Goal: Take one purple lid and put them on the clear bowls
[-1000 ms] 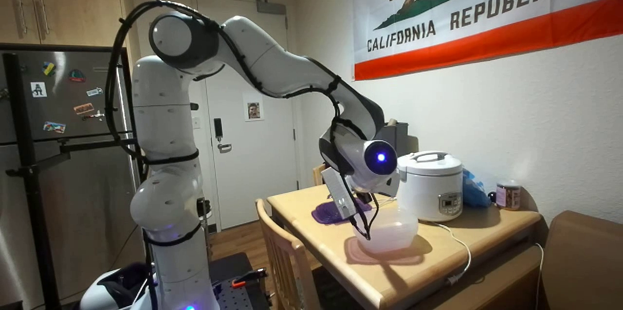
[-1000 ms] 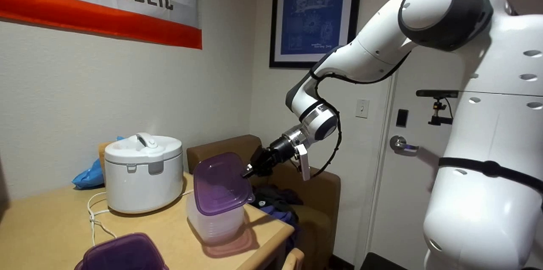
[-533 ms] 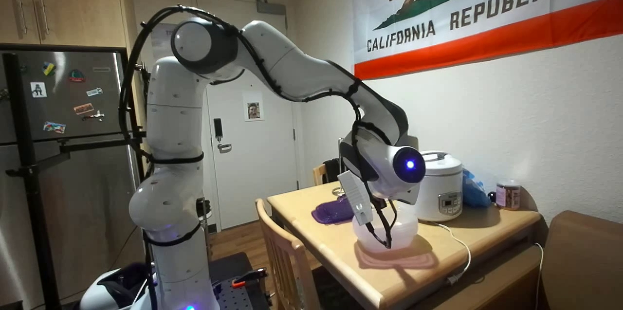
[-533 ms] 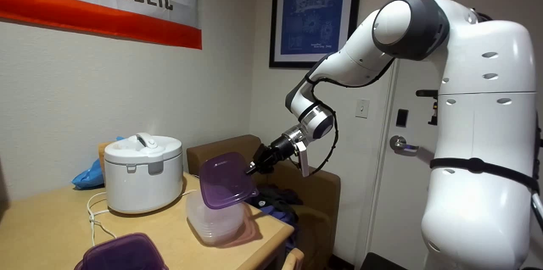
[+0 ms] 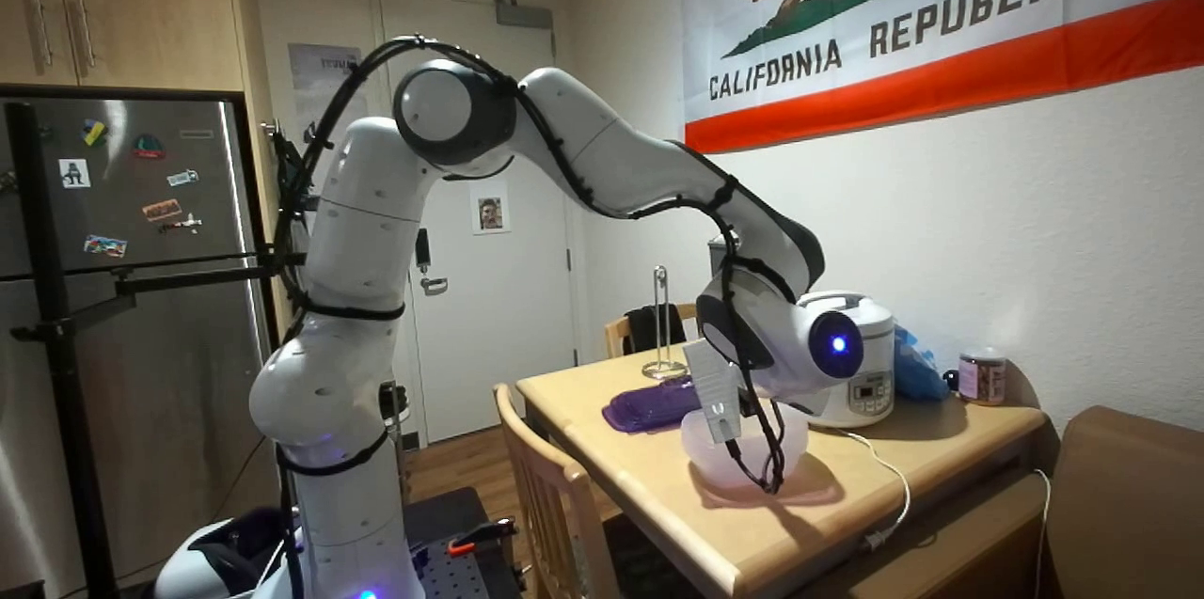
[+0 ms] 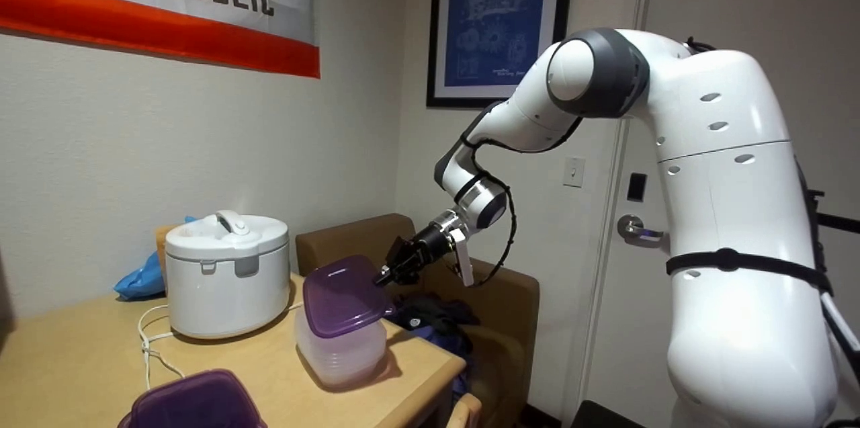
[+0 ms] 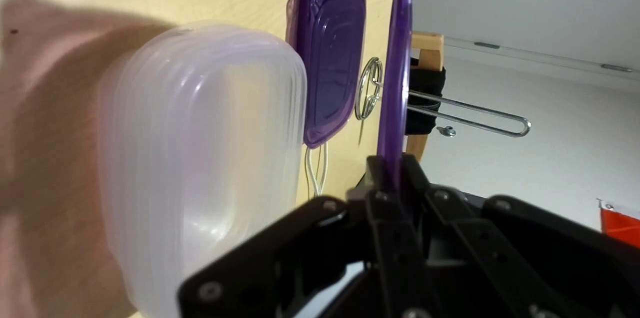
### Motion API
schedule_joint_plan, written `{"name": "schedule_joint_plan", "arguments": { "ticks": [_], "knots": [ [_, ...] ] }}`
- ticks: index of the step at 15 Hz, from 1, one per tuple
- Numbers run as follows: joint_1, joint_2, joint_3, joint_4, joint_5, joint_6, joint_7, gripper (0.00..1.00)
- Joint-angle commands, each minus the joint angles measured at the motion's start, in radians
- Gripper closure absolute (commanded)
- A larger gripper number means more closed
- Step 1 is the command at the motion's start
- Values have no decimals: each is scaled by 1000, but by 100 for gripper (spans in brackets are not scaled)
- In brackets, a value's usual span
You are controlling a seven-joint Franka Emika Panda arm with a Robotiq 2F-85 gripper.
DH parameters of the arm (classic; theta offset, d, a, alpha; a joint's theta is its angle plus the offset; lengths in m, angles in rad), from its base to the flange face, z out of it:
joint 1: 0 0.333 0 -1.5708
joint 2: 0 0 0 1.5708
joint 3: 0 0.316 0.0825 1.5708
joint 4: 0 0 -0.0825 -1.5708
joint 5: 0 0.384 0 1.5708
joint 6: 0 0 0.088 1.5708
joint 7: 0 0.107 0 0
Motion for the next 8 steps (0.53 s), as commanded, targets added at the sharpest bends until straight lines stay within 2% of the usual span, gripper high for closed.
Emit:
{"name": "schedule_joint_plan", "arguments": {
  "ticks": [1, 8],
  "knots": [
    [-11, 78, 16, 60, 57, 5, 58, 98],
    [-20, 172, 16, 107, 111, -12, 87, 98]
  ]
}}
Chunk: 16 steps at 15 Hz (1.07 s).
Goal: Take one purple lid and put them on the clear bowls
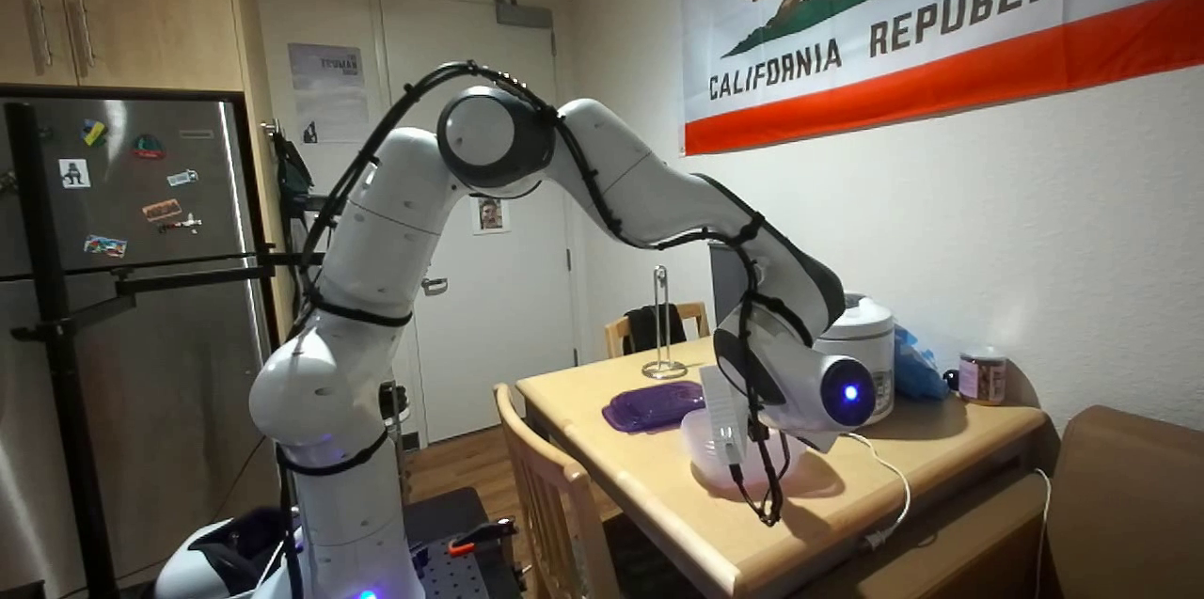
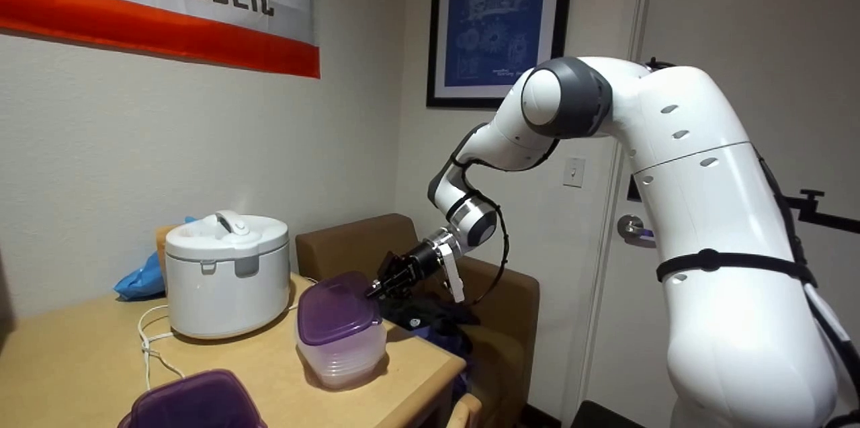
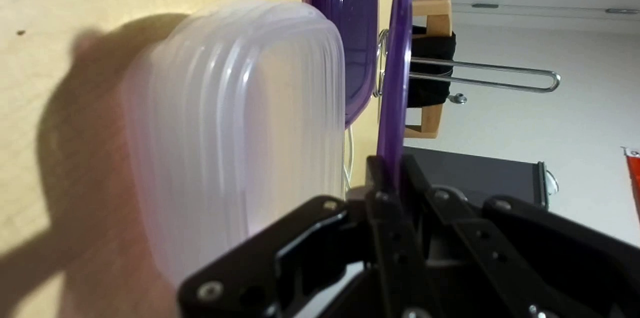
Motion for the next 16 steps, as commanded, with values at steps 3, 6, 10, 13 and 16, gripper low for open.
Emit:
{"name": "schedule_joint_plan", "arguments": {
  "ticks": [3, 6, 10, 13, 16],
  "knots": [
    [-30, 60, 7, 34, 18, -14, 35, 98],
    [-47, 82, 5, 31, 22, -19, 34, 98],
    [-70, 102, 2, 31, 27, -25, 37, 98],
    [-78, 106, 4, 32, 32, -25, 40, 98],
    [-76, 97, 6, 31, 47, -26, 39, 98]
  ]
}}
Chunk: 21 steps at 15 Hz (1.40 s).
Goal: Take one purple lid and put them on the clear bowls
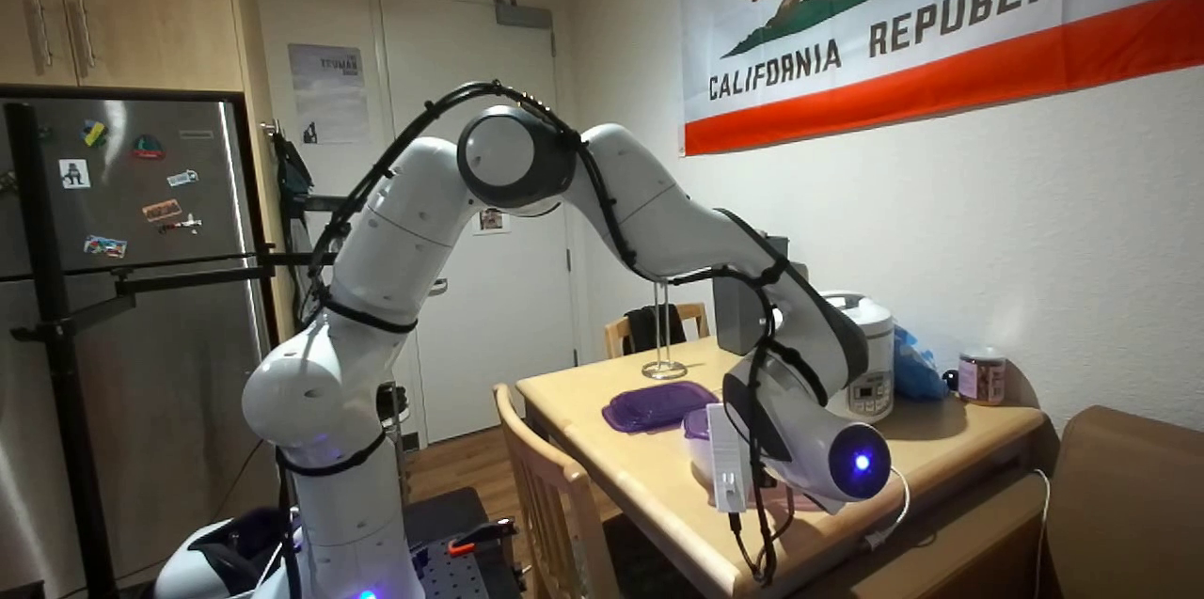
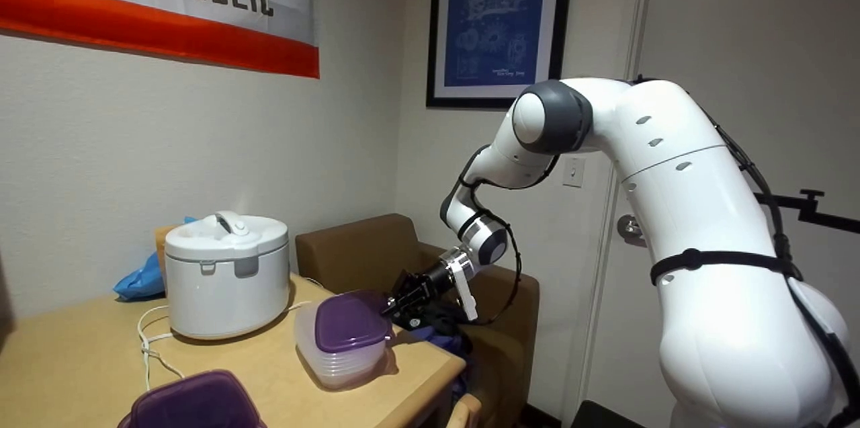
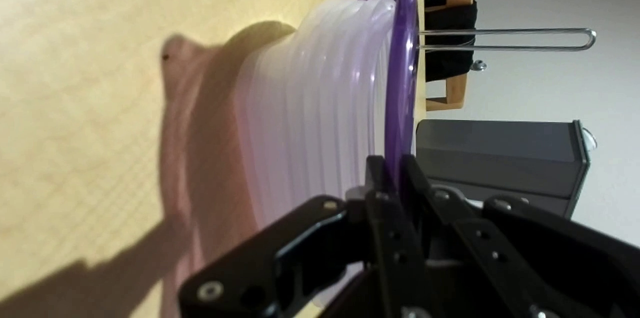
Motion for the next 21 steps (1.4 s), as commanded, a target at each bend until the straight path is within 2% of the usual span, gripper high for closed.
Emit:
{"name": "schedule_joint_plan", "arguments": {
  "ticks": [1, 5, 6, 8, 16, 17, 21],
  "knots": [
    [-4, -6, 7, 17, 22, -24, 38, 98],
    [3, -10, 11, 24, 19, -22, 39, 96],
    [4, -10, 11, 26, 17, -24, 40, 66],
    [8, -17, 10, 20, 15, -20, 36, 64],
    [41, -56, -7, -16, -12, 42, 42, 4],
    [45, -71, -12, -28, -21, 55, 39, 0],
    [62, -166, -34, -97, -73, 139, 57, 0]
  ]
}}
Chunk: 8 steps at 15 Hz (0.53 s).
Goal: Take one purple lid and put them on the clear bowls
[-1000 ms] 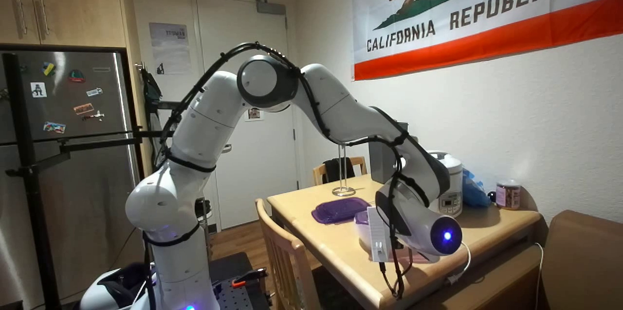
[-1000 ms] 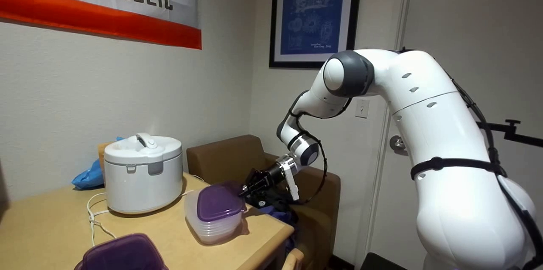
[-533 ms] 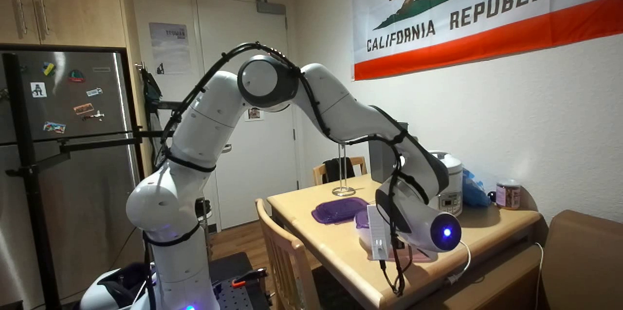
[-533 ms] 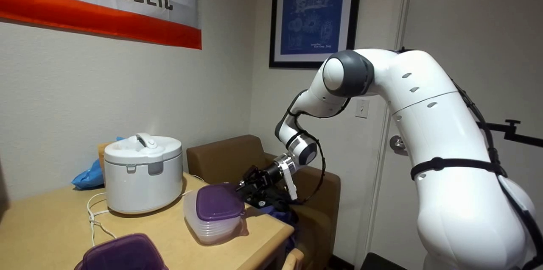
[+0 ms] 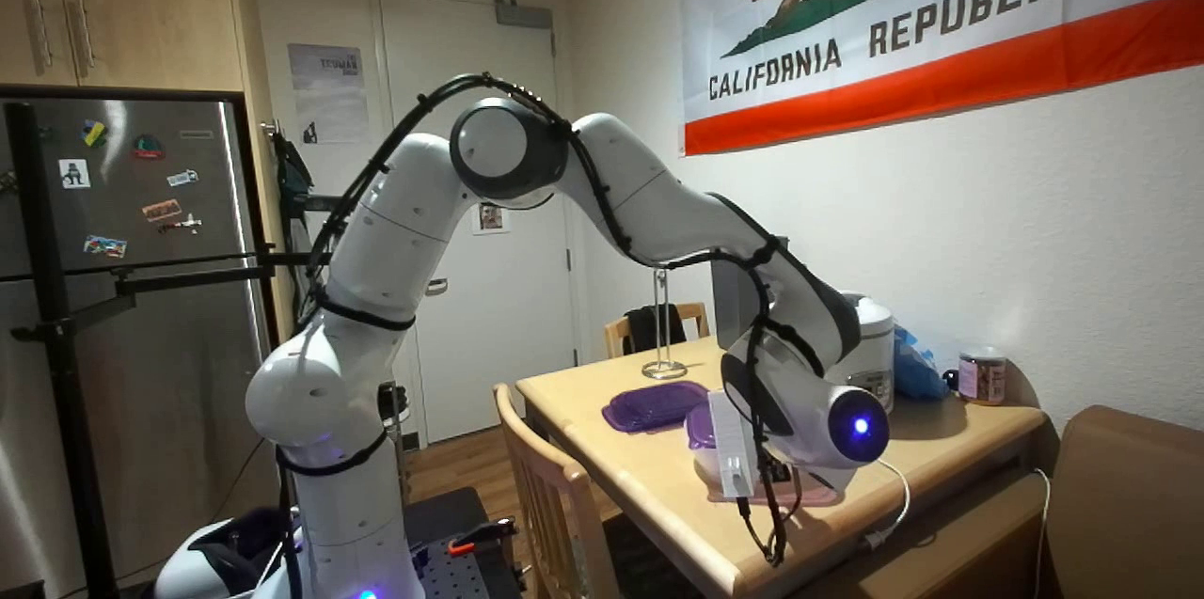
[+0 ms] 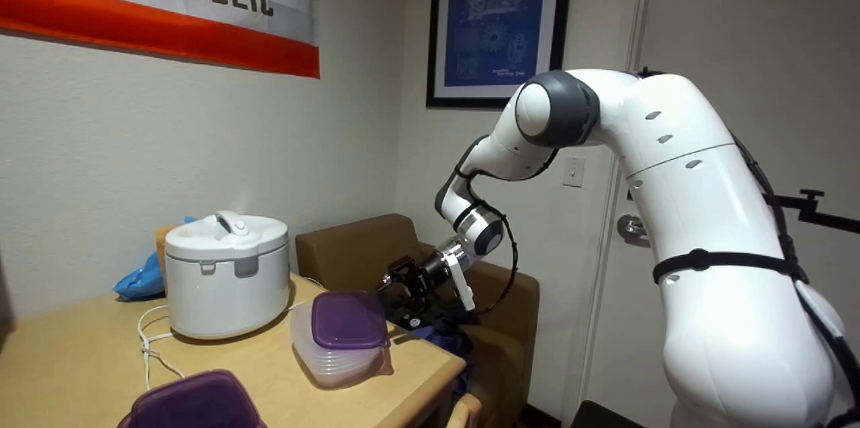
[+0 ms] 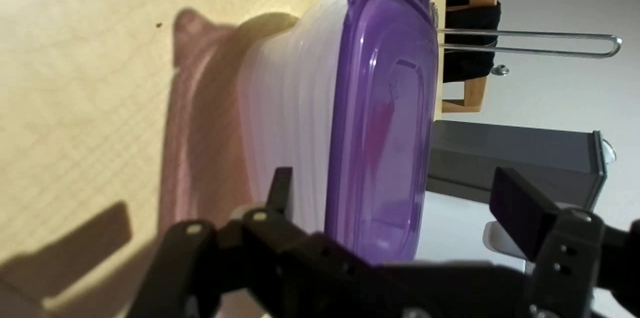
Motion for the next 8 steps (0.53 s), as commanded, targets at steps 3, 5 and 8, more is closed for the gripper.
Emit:
{"name": "schedule_joint_plan", "arguments": {
  "ticks": [3, 5, 8],
  "knots": [
    [36, -234, -32, -179, -101, 145, 87, 0],
    [43, -318, -29, -238, -138, 177, 102, 0],
    [64, -448, -10, -322, -189, 223, 116, 0]
  ]
}}
